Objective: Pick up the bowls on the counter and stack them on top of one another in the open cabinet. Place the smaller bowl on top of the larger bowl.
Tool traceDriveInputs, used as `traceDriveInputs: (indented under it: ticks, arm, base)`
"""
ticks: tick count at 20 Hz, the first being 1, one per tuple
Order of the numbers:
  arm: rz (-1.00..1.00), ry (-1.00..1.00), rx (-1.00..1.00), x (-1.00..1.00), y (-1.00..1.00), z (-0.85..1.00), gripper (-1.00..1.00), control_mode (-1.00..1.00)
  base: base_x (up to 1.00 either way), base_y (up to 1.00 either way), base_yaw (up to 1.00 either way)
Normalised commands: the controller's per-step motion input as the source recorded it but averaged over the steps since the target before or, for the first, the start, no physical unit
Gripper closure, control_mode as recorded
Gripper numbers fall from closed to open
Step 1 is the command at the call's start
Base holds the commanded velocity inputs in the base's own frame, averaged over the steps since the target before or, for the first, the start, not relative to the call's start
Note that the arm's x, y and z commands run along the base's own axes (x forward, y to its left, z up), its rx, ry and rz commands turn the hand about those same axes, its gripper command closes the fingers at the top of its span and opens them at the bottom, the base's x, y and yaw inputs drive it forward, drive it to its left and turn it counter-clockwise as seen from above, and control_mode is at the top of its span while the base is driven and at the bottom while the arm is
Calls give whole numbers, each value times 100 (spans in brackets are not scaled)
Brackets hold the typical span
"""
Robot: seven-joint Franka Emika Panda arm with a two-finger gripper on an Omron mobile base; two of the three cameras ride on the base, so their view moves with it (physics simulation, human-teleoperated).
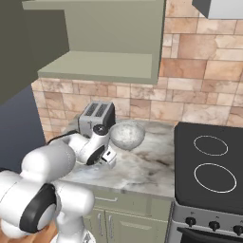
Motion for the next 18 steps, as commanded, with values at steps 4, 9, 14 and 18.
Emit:
traceDriveInputs:
  ticks: [4,9,14,18]
  arm:
    - [-1,-4,0,-27,-7,36,100,-100]
    - [-5,-1,0,-22,-18,34,100,-100]
    - [-5,0,0,-6,-18,31,100,-100]
    - [-8,0,0,0,-16,38,100,-100]
  base:
    - [0,0,0]
    - [0,0,0]
    - [0,0,0]
    - [0,0,0]
